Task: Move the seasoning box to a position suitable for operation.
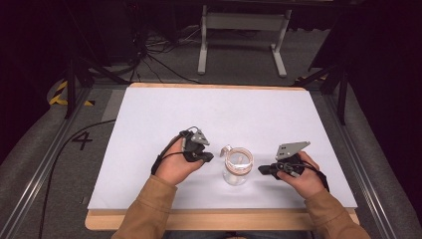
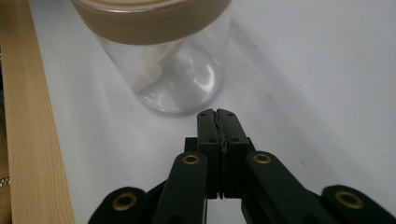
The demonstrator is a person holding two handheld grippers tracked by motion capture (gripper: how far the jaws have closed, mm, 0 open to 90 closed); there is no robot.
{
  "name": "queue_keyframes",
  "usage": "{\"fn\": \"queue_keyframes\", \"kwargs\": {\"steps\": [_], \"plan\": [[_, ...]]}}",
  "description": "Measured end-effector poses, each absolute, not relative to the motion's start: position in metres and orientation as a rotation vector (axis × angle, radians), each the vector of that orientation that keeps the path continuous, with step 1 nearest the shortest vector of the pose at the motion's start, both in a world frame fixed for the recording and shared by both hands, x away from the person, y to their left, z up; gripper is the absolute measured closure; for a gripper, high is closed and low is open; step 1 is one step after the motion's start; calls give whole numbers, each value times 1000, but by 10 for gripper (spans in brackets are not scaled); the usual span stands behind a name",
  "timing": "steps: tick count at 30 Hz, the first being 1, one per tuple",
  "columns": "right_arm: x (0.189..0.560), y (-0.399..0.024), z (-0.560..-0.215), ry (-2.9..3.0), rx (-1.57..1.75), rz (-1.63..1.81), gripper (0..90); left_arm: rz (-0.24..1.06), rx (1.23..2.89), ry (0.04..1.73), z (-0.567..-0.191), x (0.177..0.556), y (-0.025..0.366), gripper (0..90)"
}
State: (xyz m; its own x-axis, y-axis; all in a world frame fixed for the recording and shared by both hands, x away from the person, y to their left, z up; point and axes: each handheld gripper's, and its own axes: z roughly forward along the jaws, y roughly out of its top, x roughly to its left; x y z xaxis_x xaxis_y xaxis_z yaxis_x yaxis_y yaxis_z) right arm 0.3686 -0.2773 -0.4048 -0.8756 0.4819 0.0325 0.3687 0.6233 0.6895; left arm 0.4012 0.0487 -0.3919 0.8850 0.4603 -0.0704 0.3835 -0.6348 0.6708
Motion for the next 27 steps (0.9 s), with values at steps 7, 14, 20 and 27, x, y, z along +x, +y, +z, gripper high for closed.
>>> {"fn": "queue_keyframes", "kwargs": {"steps": [7,14,20,27], "plan": [[364,-289,-405,2664,745,1086,894,109,2354,609,-403,410,36,876],[361,-295,-407,2655,771,1086,887,83,2324,633,-406,416,32,881],[358,-297,-408,2659,774,1098,885,89,2326,635,-407,419,31,895],[355,-300,-409,2656,784,1098,882,121,2321,620,-407,423,28,900]]}}
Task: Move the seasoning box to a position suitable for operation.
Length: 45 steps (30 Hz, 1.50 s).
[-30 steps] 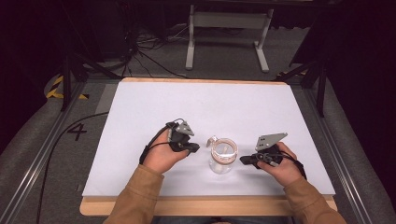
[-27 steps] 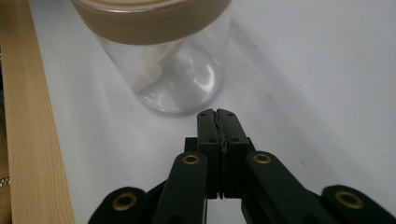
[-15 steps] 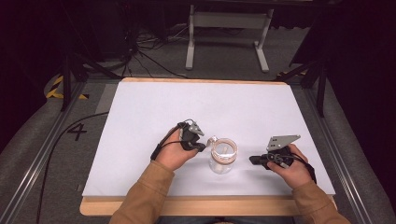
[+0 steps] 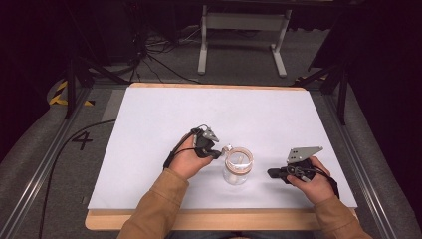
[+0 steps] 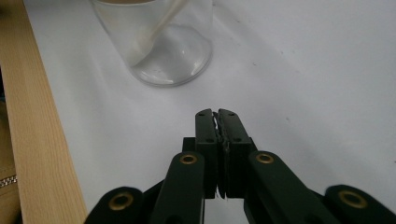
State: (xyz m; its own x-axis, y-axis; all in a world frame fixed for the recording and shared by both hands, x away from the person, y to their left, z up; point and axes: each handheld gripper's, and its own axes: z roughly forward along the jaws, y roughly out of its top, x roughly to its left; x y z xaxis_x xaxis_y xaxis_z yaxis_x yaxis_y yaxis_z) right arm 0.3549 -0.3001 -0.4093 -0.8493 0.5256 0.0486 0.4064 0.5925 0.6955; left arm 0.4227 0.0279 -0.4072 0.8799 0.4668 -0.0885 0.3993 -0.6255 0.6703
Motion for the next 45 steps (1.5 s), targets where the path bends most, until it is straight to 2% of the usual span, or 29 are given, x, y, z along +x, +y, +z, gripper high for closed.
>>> {"fn": "queue_keyframes", "kwargs": {"steps": [33,39,45], "plan": [[321,-341,-415,2564,959,1083,872,64,2245,490,-415,462,-11,900],[321,-342,-415,2561,964,1080,871,64,2236,498,-412,462,-8,899],[325,-338,-413,2556,948,1090,872,87,2186,507,-393,453,7,897]]}}
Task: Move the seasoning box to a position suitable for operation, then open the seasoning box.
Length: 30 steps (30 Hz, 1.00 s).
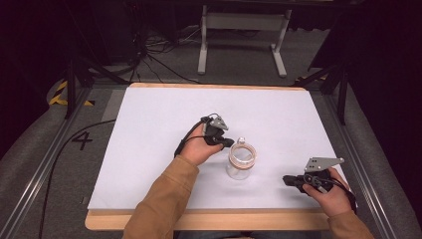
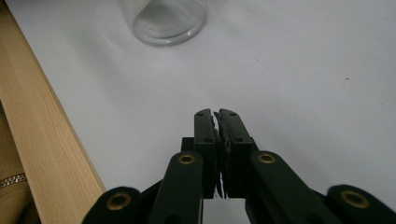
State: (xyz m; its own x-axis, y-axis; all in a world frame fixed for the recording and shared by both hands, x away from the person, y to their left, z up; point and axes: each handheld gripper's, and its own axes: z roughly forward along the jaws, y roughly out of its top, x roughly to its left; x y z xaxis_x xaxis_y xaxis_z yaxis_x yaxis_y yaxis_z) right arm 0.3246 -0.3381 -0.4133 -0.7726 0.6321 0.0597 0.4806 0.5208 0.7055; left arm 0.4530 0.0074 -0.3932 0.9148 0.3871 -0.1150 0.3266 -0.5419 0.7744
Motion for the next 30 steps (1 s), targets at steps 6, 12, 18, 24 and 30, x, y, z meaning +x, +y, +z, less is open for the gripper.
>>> {"fn": "queue_keyframes", "kwargs": {"steps": [6,12,18,24,30], "plan": [[329,-335,-413,2559,937,1092,874,106,2084,499,-371,440,19,897],[330,-330,-413,2570,923,1088,875,130,1997,478,-361,433,18,898],[329,-328,-414,2566,920,1092,875,135,1895,466,-362,434,9,898],[324,-327,-412,2561,914,1101,875,144,1863,455,-368,436,-3,899],[319,-326,-411,2561,908,1111,875,126,1895,459,-377,442,-13,899]]}}
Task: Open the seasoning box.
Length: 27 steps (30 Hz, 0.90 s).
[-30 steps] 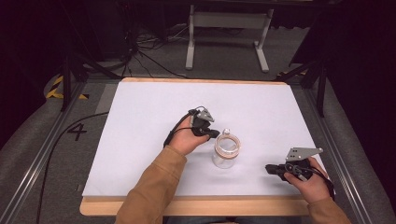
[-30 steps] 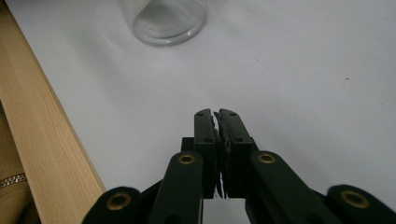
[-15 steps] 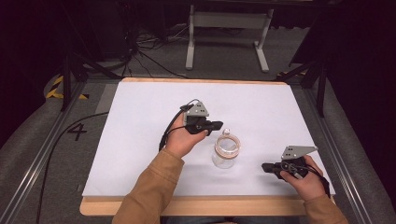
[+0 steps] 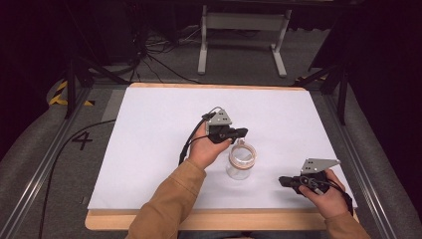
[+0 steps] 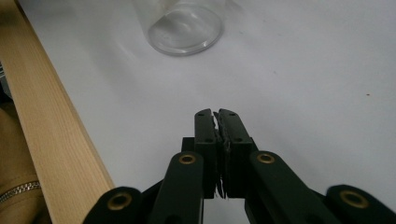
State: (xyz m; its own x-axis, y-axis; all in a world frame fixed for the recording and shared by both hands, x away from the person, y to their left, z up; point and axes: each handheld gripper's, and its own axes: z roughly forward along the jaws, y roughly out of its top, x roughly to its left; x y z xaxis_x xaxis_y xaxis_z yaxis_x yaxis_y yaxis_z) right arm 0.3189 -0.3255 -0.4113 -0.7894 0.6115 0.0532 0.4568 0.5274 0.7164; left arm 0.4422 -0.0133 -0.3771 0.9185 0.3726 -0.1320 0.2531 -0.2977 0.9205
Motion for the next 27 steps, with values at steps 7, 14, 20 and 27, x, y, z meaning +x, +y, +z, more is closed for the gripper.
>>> {"fn": "queue_keyframes", "kwargs": {"steps": [7,14,20,27], "plan": [[314,-318,-406,2564,868,1134,875,110,1918,488,-379,446,-9,899],[312,-307,-402,2566,832,1180,875,93,1937,488,-381,446,-10,899],[310,-294,-396,2572,780,1218,877,83,1941,488,-381,446,-10,899],[312,-273,-386,2536,763,1400,892,63,1919,494,-383,448,-9,899]]}}
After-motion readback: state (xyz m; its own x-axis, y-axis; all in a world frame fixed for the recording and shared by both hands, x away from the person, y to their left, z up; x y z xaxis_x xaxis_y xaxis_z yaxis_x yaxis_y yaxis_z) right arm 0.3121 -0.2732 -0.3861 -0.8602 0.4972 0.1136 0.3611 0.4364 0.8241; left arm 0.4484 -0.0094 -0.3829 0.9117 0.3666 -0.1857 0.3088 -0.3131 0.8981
